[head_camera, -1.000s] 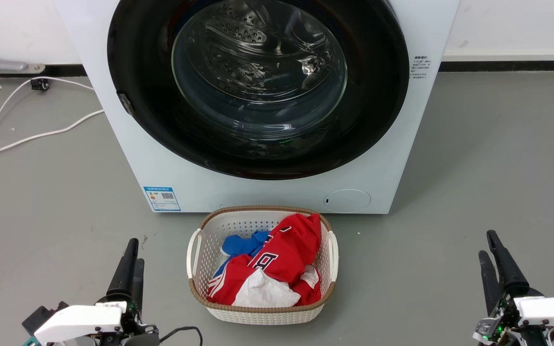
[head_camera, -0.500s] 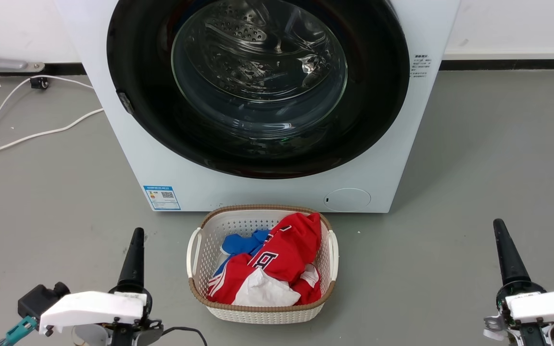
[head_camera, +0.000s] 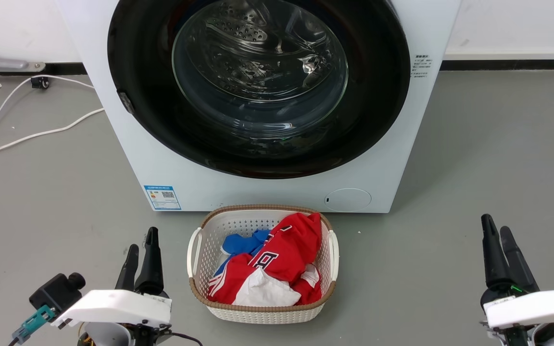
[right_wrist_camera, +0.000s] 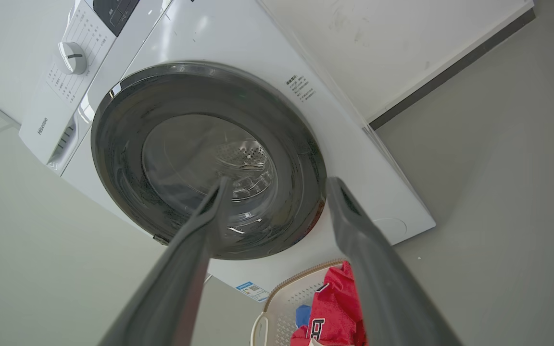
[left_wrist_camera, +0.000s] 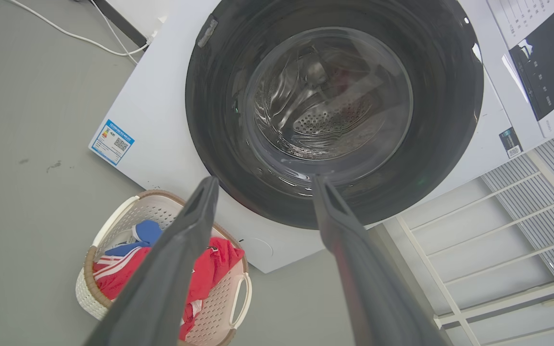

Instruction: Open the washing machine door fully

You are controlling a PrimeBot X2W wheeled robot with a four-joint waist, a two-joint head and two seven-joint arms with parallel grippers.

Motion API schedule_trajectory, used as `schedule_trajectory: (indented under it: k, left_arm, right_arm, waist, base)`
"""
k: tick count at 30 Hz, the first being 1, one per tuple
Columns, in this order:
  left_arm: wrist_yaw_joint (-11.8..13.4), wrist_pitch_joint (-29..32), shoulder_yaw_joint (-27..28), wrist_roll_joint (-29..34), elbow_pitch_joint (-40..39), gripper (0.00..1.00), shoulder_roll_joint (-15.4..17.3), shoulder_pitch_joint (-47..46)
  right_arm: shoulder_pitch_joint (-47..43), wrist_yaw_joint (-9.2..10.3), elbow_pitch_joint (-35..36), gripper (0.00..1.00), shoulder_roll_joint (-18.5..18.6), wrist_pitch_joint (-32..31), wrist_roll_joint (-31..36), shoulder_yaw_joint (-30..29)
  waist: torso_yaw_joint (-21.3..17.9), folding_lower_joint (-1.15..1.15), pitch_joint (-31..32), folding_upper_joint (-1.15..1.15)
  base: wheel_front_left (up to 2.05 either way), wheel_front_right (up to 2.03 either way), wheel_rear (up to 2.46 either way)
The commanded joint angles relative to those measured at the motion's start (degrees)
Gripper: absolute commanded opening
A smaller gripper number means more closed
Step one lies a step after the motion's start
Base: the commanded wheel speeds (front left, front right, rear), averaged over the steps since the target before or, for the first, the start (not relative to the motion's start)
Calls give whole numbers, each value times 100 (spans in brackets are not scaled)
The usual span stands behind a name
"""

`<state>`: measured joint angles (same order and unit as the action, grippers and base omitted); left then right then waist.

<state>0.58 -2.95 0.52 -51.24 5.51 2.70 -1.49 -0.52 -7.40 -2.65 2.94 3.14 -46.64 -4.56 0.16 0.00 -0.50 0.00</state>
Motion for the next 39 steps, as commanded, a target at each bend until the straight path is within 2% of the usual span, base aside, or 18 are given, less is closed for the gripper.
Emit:
schedule_trajectory:
  k: [1, 7, 16, 39]
  left_arm:
    - [40, -63, -50, 243, -127, 100, 43, -19]
    - [118, -200, -227, 802, -200, 100, 105, 23]
    - [223, -357, -448, 1478, -196, 100, 171, 74]
    - [289, -710, -722, 2837, -249, 100, 176, 216]
  right_arm:
    - [-12, -9, 147, 100, 11, 67, 288, 21]
    - [-124, -10, 235, 100, 10, 199, 988, 82]
    - [-250, -10, 350, 100, 7, 355, 1648, 113]
    - [-533, -12, 682, 100, 2, 704, 2743, 113]
  waist:
    - [3, 0, 2, 0]
    - [7, 0, 1, 0]
    - [11, 0, 3, 0]
    - [40, 0, 25, 0]
  base:
    - [0, 0, 0]
    - [0, 0, 0]
    - [0, 0, 0]
    - [0, 0, 0]
